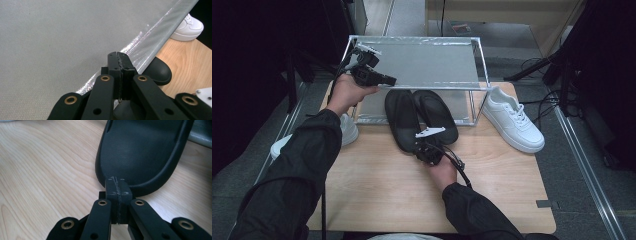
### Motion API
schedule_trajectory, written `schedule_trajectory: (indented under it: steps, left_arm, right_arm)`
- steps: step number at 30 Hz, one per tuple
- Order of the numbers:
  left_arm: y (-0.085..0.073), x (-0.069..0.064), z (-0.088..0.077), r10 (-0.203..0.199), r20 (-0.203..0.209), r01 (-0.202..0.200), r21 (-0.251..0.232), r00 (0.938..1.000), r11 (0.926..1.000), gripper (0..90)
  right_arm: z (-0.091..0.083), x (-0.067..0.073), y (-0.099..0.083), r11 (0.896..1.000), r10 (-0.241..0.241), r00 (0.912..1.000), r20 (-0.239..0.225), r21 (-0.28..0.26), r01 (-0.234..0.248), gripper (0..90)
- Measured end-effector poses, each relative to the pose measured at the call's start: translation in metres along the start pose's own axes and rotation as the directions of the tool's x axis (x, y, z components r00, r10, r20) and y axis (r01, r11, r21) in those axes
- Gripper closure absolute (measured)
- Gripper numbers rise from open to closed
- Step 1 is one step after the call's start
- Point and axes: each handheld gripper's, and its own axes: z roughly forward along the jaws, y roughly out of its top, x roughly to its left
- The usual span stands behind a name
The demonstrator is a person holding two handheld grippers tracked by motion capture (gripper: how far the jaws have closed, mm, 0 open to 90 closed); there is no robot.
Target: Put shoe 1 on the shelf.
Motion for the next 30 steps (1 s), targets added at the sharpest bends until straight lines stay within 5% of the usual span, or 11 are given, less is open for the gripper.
schedule_trajectory:
  steps: [16, 30]
  left_arm:
    - [0.001, -0.001, 0.0, -0.001, -0.008, 0.001, 0.007, 1.0, 1.0, 90.0]
    - [0.001, -0.002, 0.0, -0.006, -0.007, 0.006, 0.008, 1.0, 1.0, 90.0]
  right_arm:
    - [0.019, -0.003, 0.035, 0.996, 0.062, 0.9981, -0.004, -0.068, -0.062, 90.0]
    - [0.043, 0.0, 0.062, 0.999, 0.03, 0.9986, 0.043, -0.04, -0.028, 90.0]
